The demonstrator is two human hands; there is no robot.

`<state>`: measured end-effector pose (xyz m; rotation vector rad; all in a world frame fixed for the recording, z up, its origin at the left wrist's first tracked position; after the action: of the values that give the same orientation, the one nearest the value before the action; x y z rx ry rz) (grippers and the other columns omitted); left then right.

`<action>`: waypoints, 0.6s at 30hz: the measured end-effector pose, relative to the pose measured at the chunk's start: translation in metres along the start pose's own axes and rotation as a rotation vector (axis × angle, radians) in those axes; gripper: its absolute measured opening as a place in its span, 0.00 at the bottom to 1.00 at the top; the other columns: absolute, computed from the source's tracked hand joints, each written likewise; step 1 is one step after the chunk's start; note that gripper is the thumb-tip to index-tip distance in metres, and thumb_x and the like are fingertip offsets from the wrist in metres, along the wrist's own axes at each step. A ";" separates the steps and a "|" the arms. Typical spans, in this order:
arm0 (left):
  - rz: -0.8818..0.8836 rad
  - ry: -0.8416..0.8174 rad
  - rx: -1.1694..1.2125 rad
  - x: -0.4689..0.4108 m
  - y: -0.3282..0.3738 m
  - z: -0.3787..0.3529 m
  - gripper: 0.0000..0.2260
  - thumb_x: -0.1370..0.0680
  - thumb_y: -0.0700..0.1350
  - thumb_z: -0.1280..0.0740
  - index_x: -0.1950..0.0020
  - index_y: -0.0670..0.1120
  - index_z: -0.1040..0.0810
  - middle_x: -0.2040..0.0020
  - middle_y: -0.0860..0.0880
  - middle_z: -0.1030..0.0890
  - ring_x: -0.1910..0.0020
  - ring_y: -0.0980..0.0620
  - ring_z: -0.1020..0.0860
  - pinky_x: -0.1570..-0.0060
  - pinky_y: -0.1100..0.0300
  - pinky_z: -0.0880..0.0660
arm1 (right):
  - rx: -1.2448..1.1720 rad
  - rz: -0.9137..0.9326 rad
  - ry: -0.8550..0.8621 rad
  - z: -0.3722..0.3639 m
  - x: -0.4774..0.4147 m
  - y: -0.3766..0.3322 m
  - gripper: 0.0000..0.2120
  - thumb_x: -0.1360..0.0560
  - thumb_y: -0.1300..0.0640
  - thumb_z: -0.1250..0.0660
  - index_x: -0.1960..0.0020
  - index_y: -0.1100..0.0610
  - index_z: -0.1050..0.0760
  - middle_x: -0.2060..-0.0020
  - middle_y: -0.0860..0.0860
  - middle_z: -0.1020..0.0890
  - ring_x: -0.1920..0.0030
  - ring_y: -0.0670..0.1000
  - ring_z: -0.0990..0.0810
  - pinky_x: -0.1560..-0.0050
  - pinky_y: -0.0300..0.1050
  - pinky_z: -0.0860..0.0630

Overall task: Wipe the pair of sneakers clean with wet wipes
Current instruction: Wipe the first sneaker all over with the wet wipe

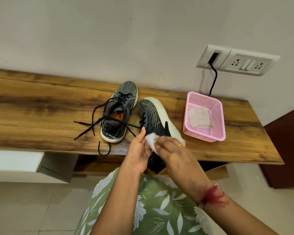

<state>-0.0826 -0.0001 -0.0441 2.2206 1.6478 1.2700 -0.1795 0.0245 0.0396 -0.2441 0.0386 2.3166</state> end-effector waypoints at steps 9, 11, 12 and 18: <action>0.023 -0.070 0.181 0.007 0.002 -0.008 0.14 0.21 0.48 0.40 0.62 0.42 0.23 0.69 0.48 0.24 0.71 0.54 0.23 0.63 0.62 0.20 | -0.043 -0.055 -0.054 0.007 0.009 -0.012 0.23 0.31 0.62 0.47 0.44 0.60 0.20 0.46 0.54 0.19 0.45 0.54 0.21 0.46 0.45 0.22; 0.026 -0.122 0.204 0.009 0.004 -0.011 0.09 0.23 0.44 0.38 0.62 0.42 0.26 0.72 0.49 0.26 0.74 0.55 0.25 0.70 0.64 0.23 | -0.217 -0.156 -0.034 0.013 0.011 -0.013 0.22 0.31 0.68 0.45 0.43 0.57 0.20 0.46 0.50 0.19 0.44 0.51 0.24 0.43 0.40 0.26; 0.031 -0.160 0.204 0.011 0.006 -0.012 0.08 0.24 0.42 0.37 0.61 0.41 0.25 0.71 0.48 0.23 0.73 0.54 0.23 0.68 0.64 0.22 | -0.312 -0.245 -0.015 0.020 0.007 -0.006 0.22 0.30 0.70 0.43 0.42 0.56 0.21 0.44 0.48 0.21 0.42 0.49 0.26 0.40 0.36 0.33; 0.002 -0.317 0.131 0.019 0.016 -0.015 0.17 0.25 0.42 0.37 0.37 0.37 0.26 0.46 0.40 0.18 0.52 0.48 0.17 0.45 0.52 0.23 | -0.478 -0.546 0.147 0.048 -0.029 0.058 0.21 0.29 0.71 0.39 0.41 0.54 0.21 0.42 0.50 0.22 0.41 0.48 0.26 0.37 0.39 0.33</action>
<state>-0.0794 0.0033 -0.0159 2.3475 1.6439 0.7769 -0.2097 -0.0310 0.0895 -0.5862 -0.4576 1.7303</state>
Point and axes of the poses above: each hand's wrist, its own x-axis away from the middle knuckle, its own z-axis out of the back of the hand, y = z × x, the point moved 4 cm from there along -x, towards the middle knuckle
